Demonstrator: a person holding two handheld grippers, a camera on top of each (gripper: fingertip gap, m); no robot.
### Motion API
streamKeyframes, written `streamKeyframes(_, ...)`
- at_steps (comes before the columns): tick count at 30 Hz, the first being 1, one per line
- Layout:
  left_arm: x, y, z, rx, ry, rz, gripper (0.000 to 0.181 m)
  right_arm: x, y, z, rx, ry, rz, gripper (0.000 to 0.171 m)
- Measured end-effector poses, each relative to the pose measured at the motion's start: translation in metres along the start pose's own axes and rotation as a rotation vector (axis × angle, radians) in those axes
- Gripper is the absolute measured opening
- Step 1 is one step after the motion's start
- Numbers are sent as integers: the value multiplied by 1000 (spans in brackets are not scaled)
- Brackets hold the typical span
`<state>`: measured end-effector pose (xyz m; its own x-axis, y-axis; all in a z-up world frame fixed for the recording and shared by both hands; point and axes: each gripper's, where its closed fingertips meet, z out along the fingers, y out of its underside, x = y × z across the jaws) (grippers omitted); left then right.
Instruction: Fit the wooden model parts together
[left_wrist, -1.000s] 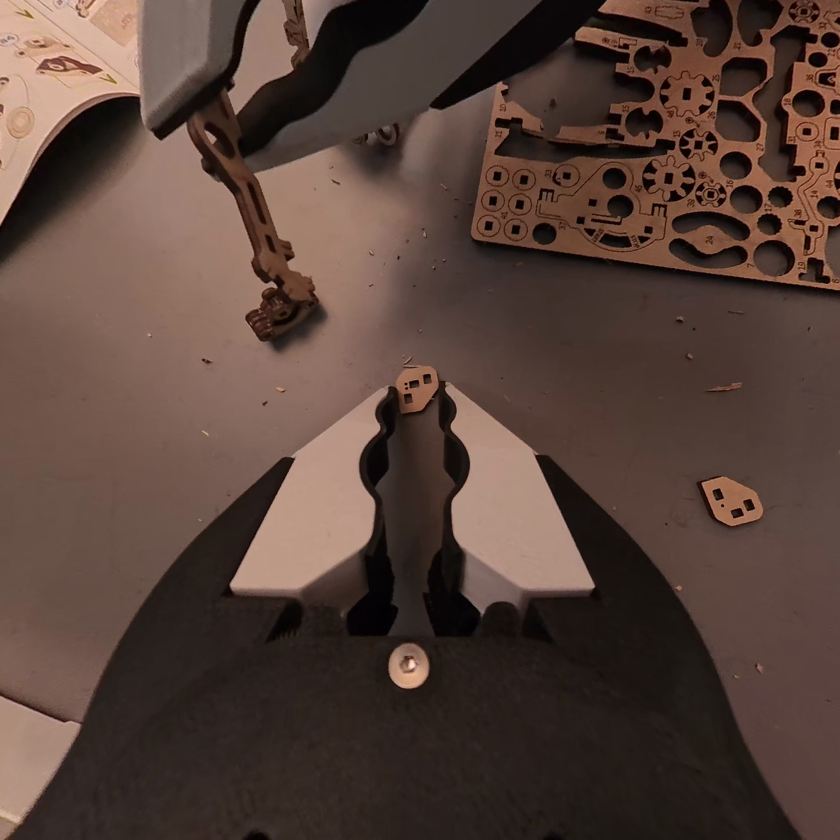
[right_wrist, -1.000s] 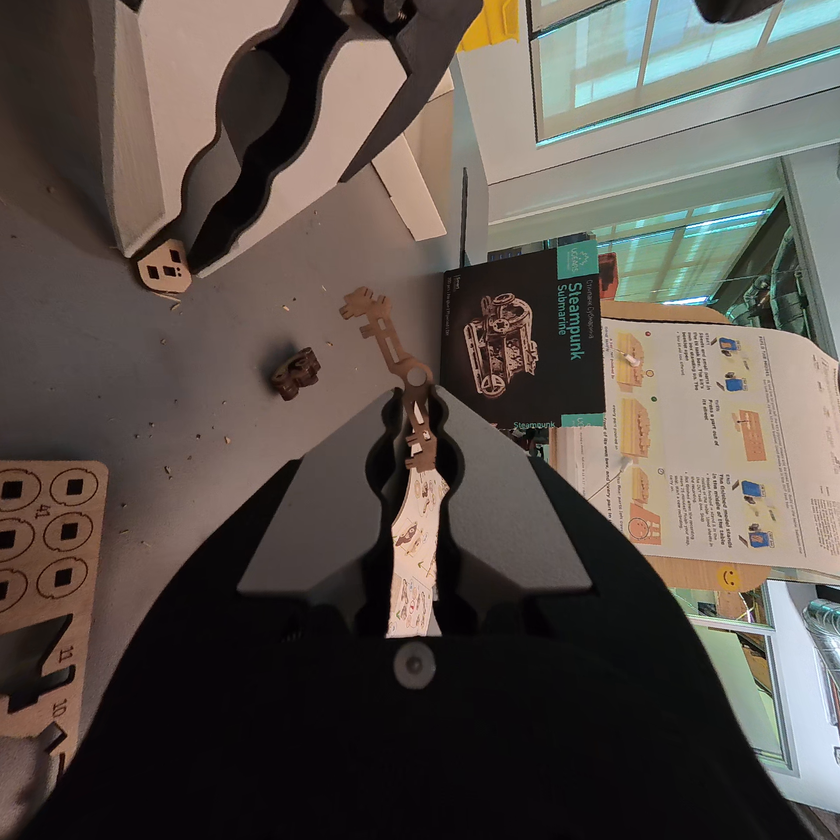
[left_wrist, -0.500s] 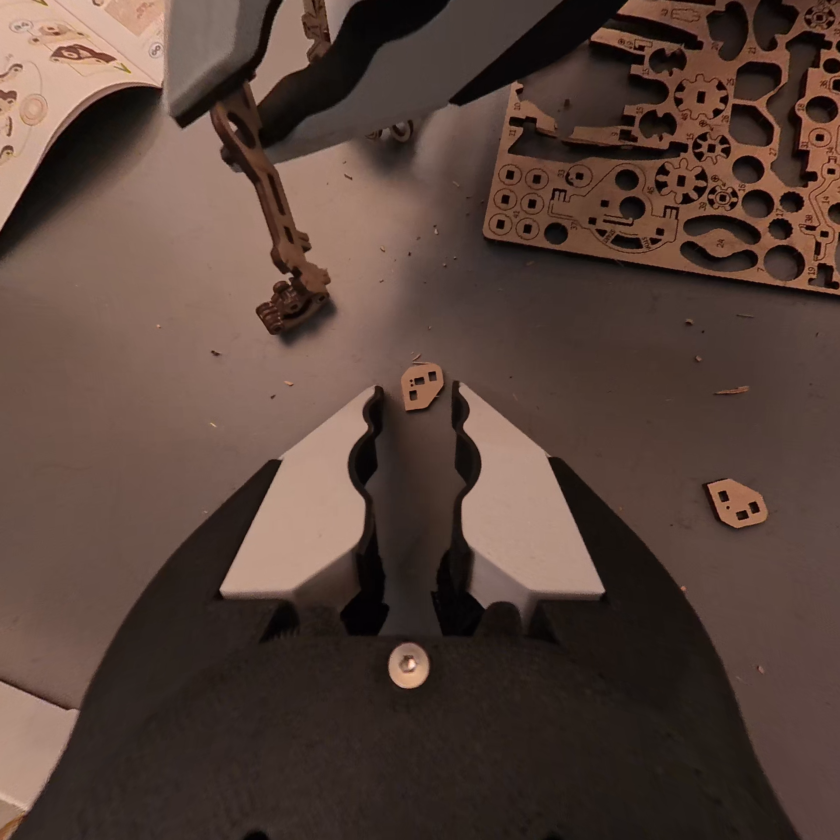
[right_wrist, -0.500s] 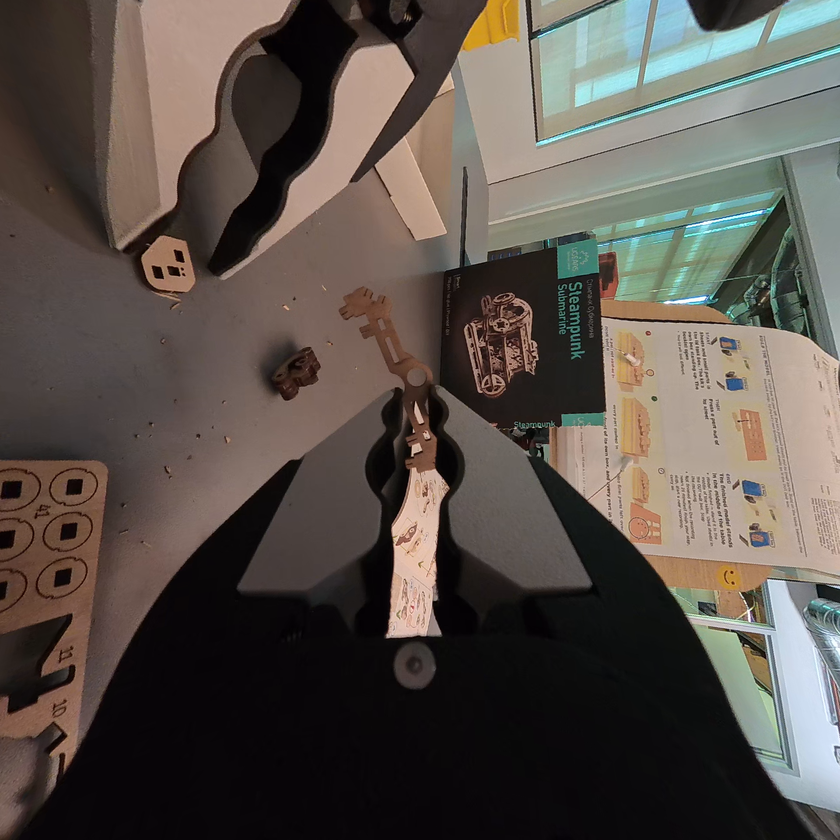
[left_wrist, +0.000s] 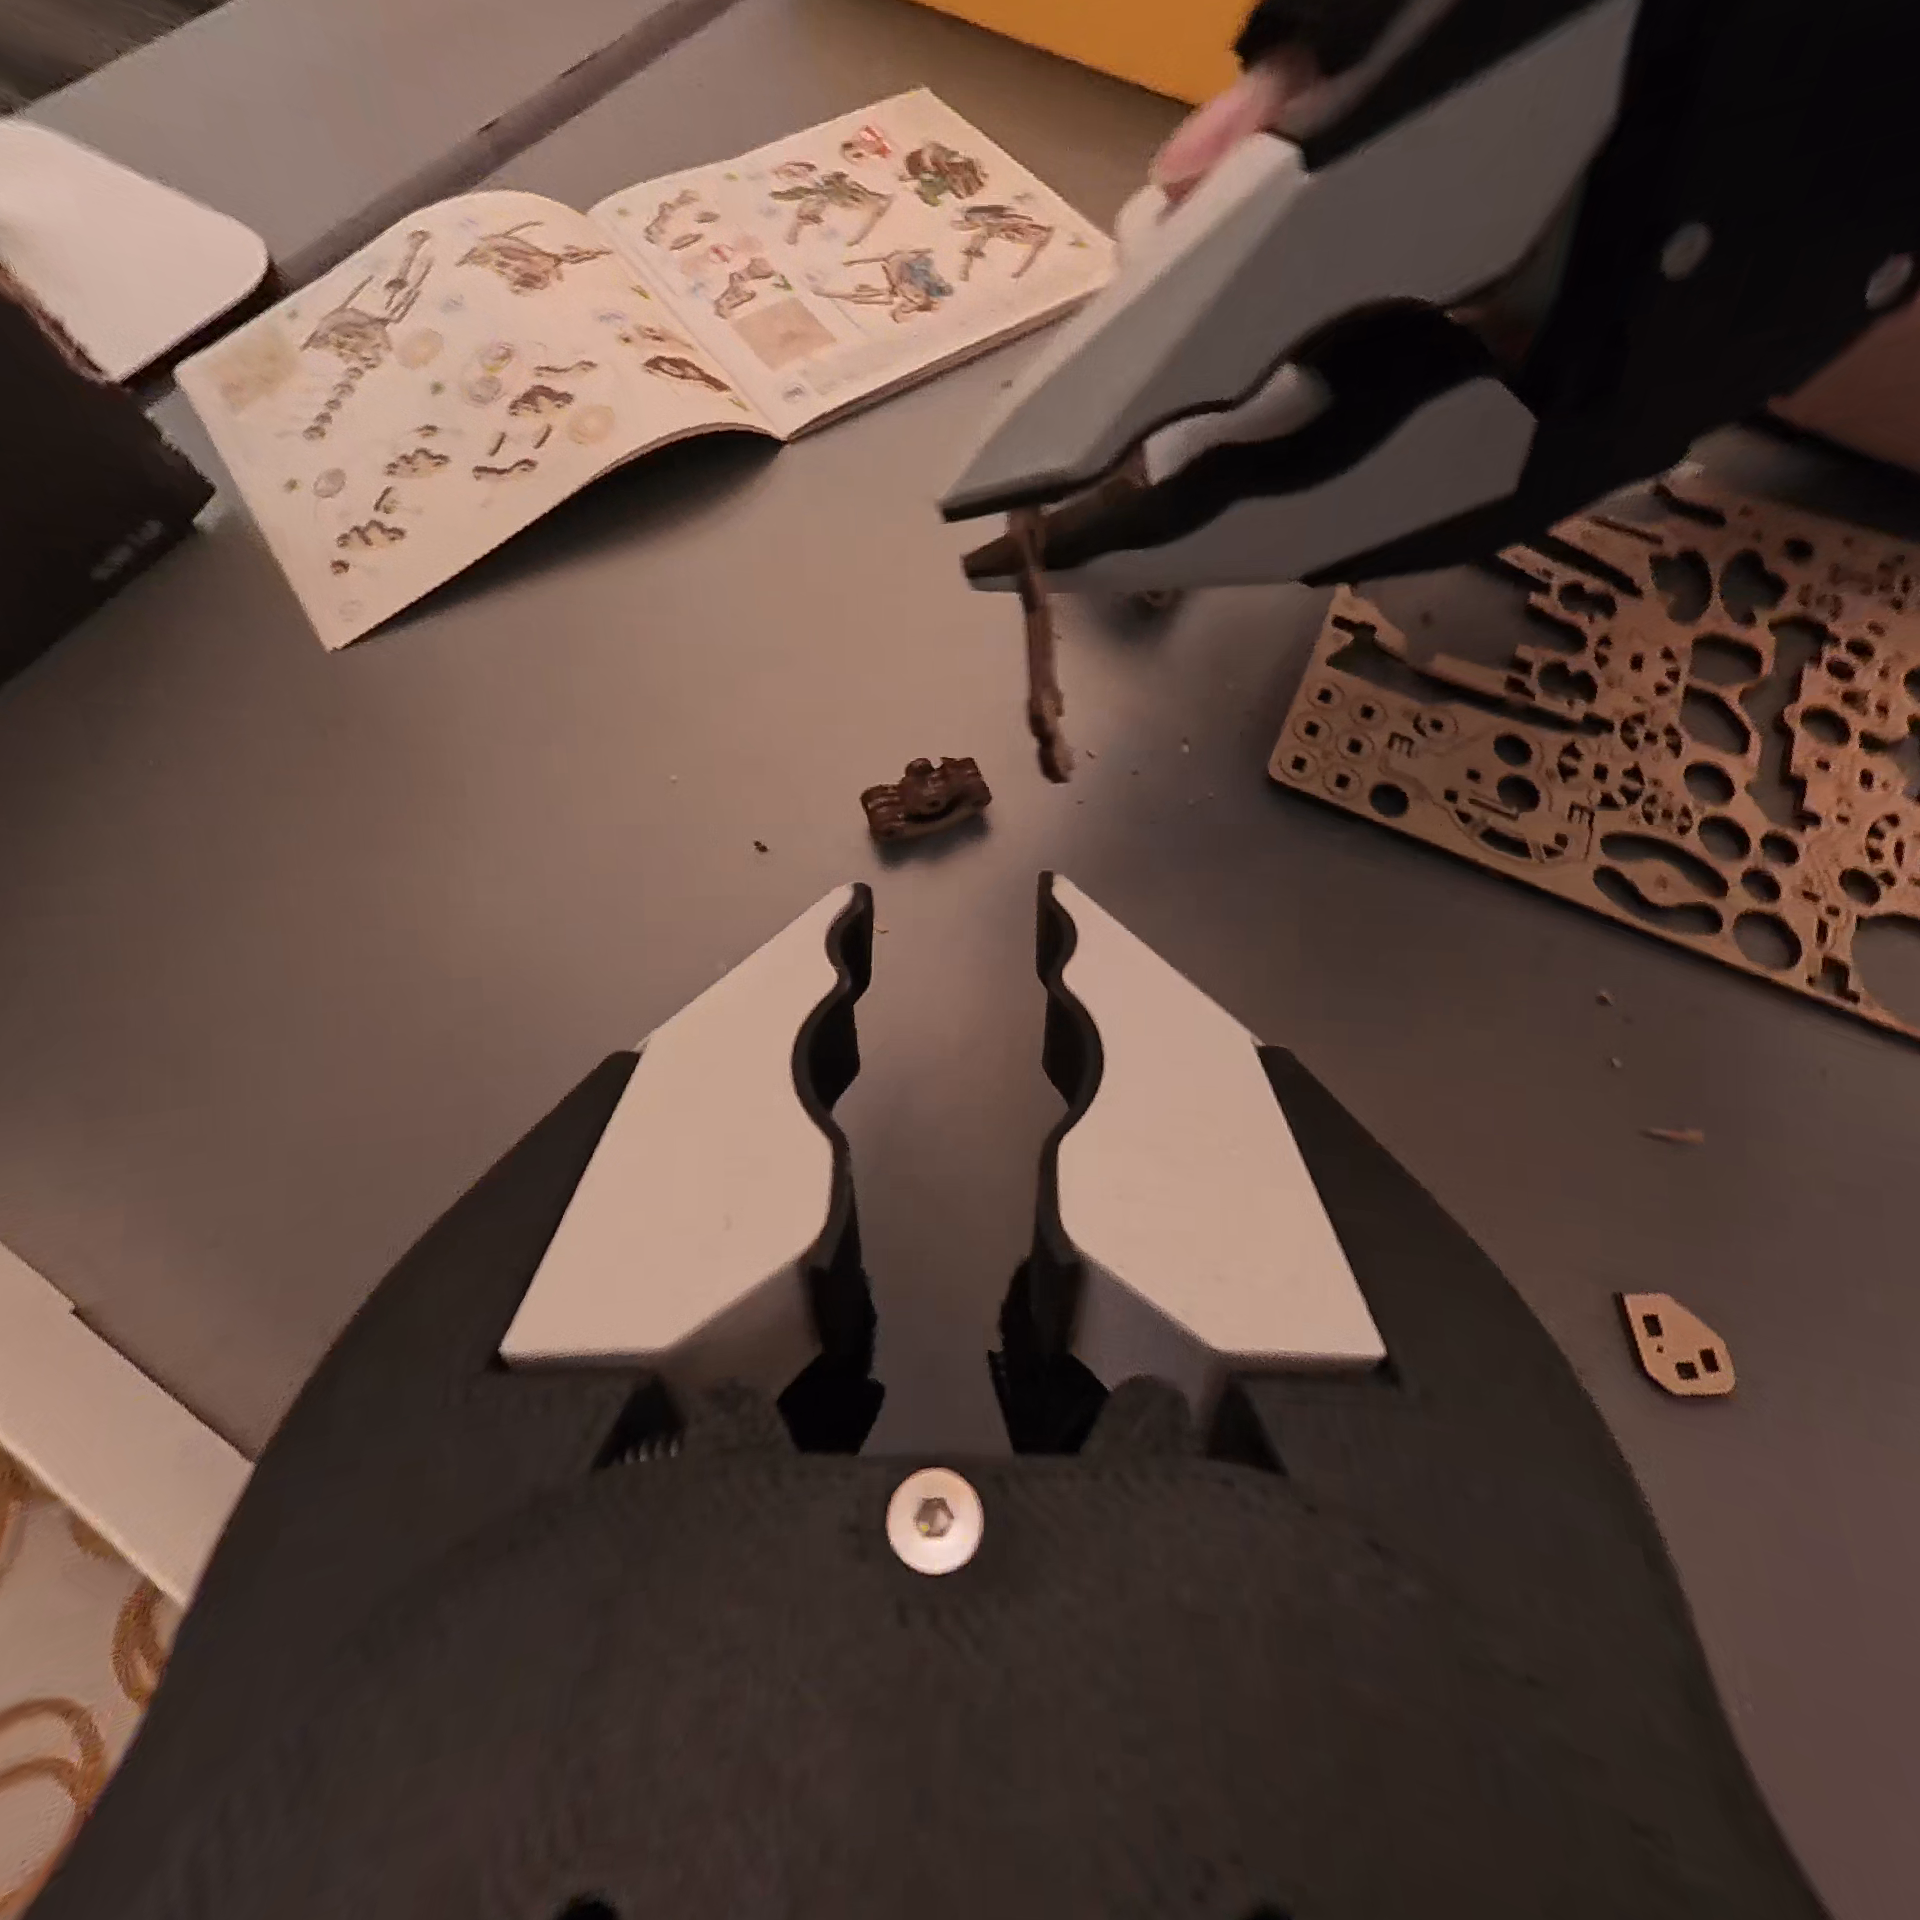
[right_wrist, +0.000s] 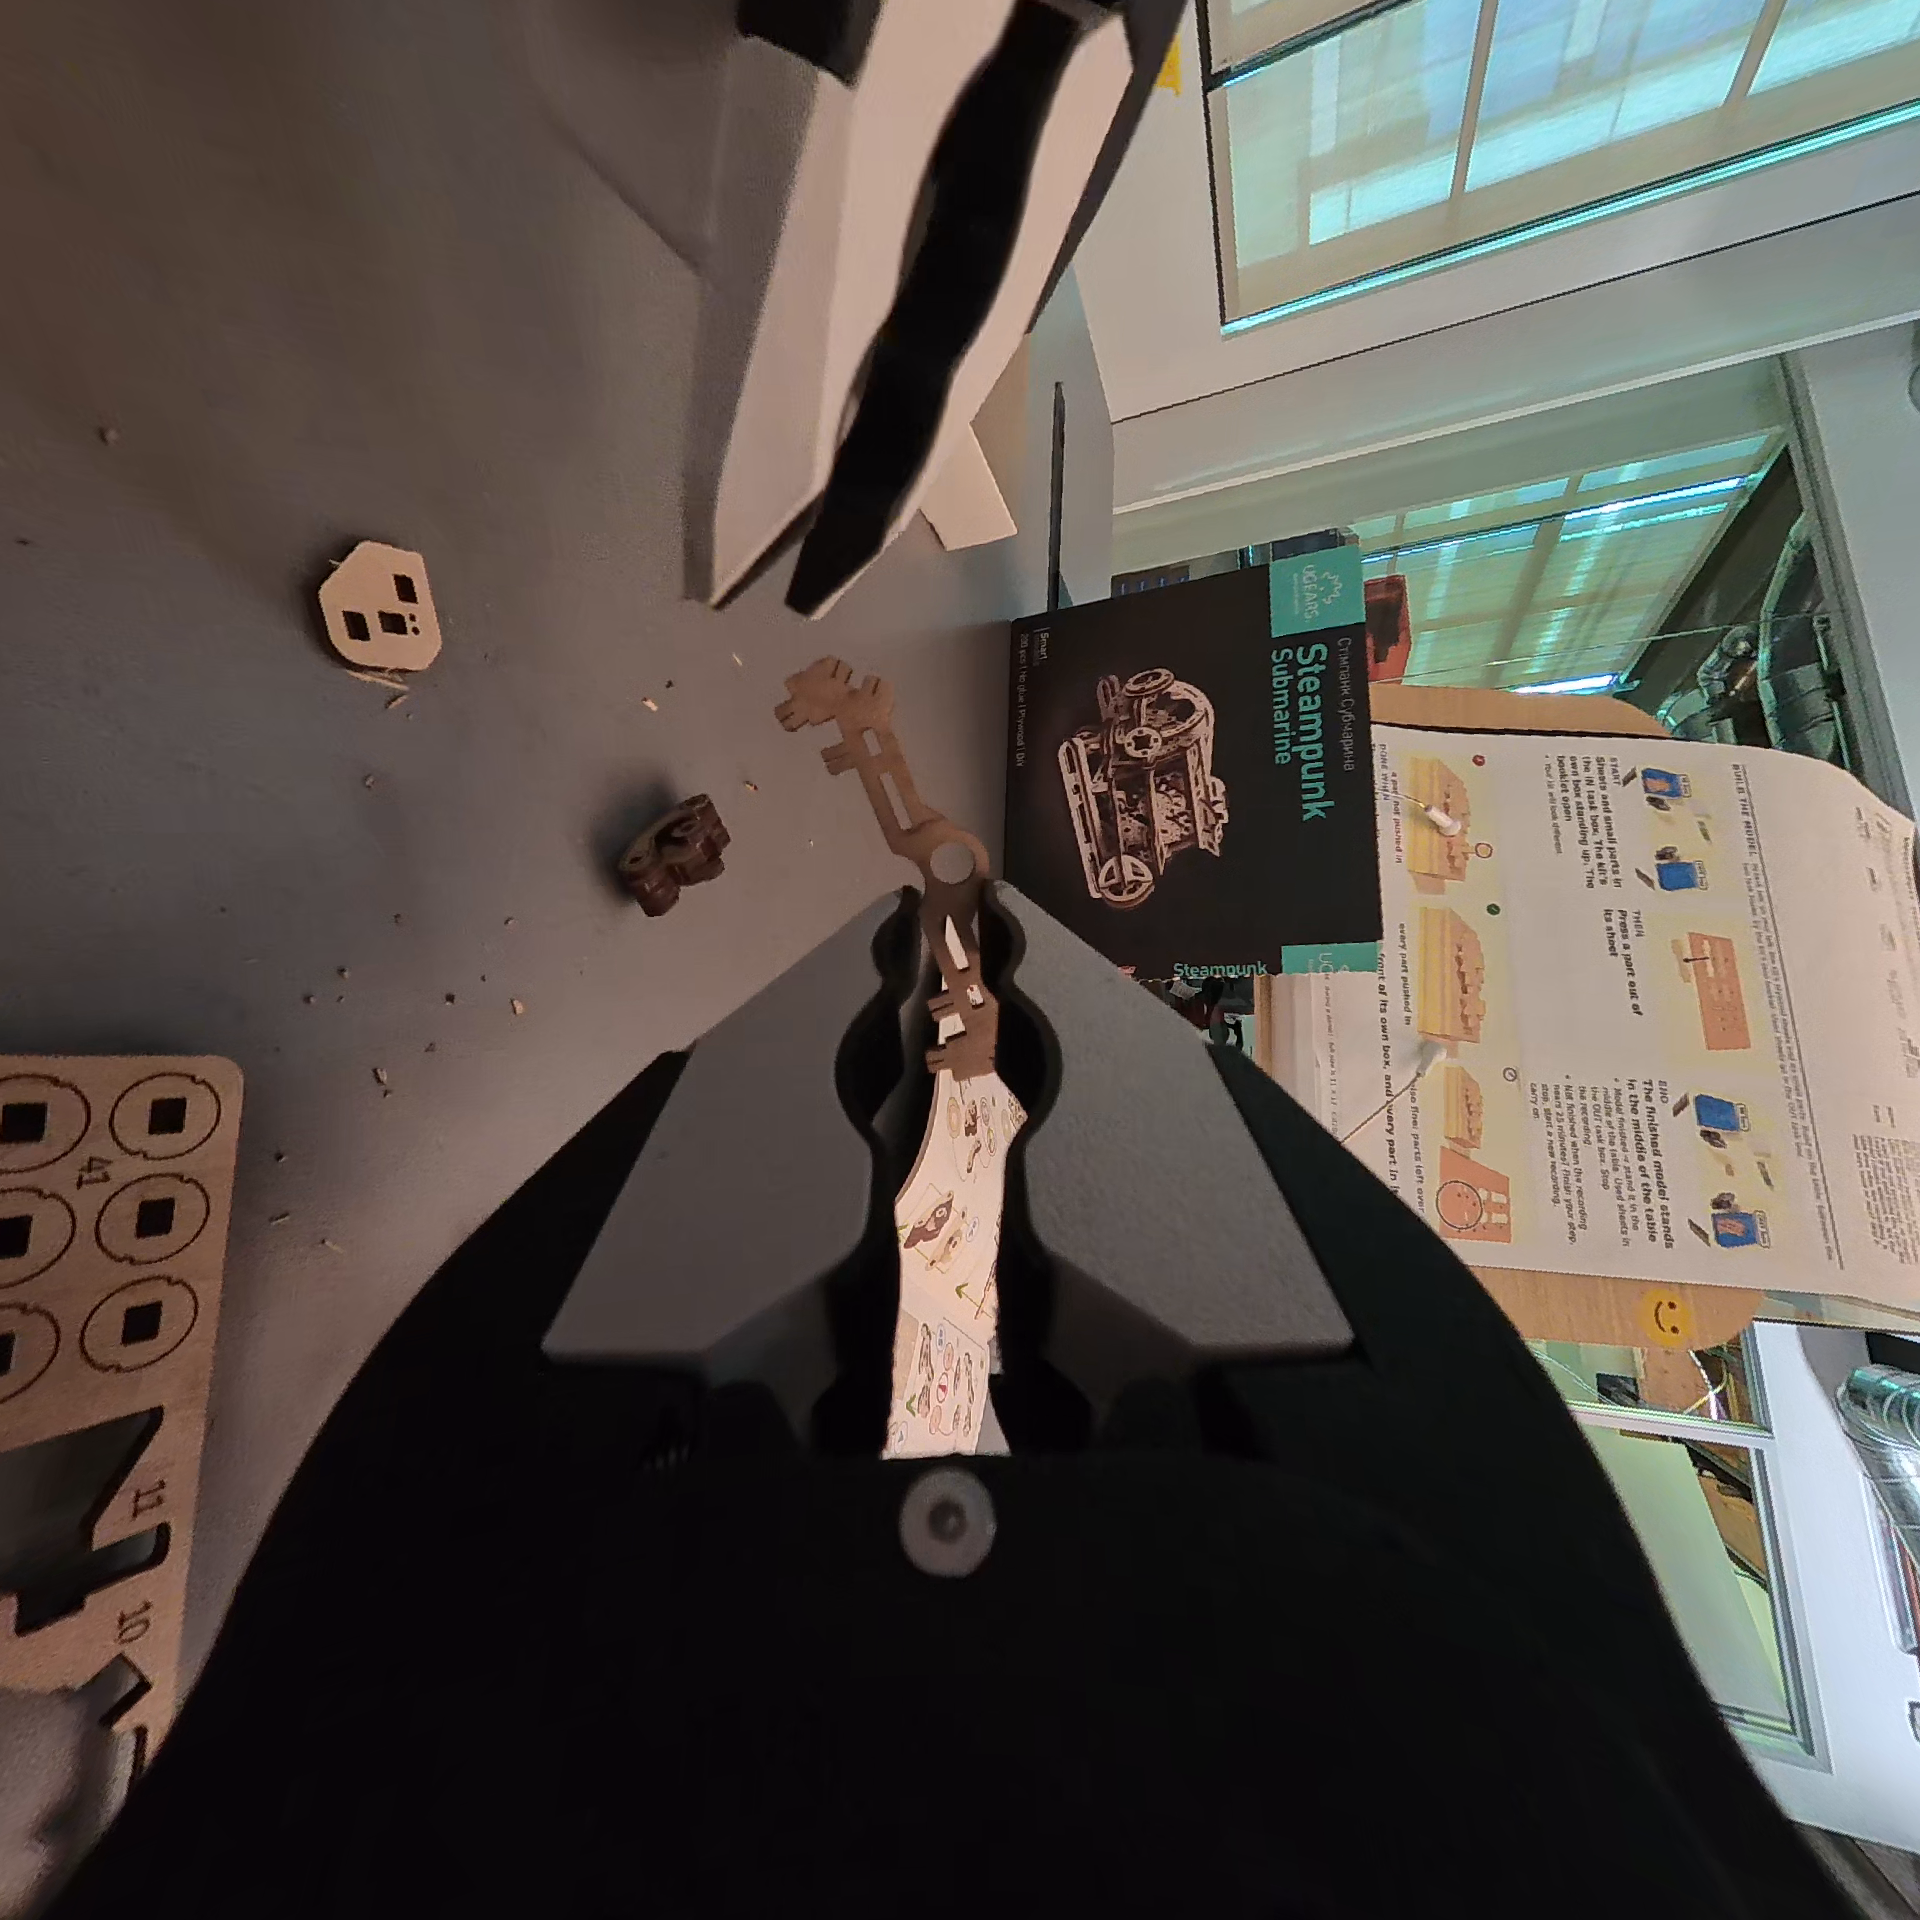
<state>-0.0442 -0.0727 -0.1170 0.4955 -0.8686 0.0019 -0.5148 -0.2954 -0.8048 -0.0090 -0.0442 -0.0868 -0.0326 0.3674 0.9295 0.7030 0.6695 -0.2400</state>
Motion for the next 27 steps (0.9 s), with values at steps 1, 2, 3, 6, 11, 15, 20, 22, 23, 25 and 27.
streamKeyframes(1, -3, 0, 0, 3, -3, -33, 30, 0, 0, 0, 0, 0, 0, 9)
streamKeyframes(2, -4, 0, -1, 12, 3, -60, 32, 0, 0, 0, 1, 1, 0, 9)
streamKeyframes(3, -3, -3, -1, 28, 24, -82, 32, 0, -1, 0, 2, 1, 0, 9)
streamKeyframes(6, 0, -8, -3, 66, 64, -126, 36, 0, -2, -1, 8, 2, 3, 9)
streamKeyframes(11, 0, -8, 0, 62, 61, -125, 43, 1, -9, -2, 32, 4, 16, 9)
streamKeyframes(15, 4, -6, 3, 52, 74, -125, 42, 0, -15, -3, 54, 0, 28, 10)
streamKeyframes(20, 9, -4, 5, 35, 87, -101, 31, -1, -20, -4, 73, -3, 35, 9)
streamKeyframes(22, 11, -4, 6, 33, 91, -87, 27, -1, -21, -4, 73, -4, 34, 9)
streamKeyframes(23, 12, -4, 6, 34, 95, -80, 25, -1, -21, -3, 73, -4, 32, 9)
streamKeyframes(25, 16, -5, 5, 34, 107, -65, 19, -2, -22, -3, 76, -6, 35, 9)
streamKeyframes(27, 19, -6, 5, 39, 115, -51, 15, -2, -23, -4, 81, -8, 41, 9)
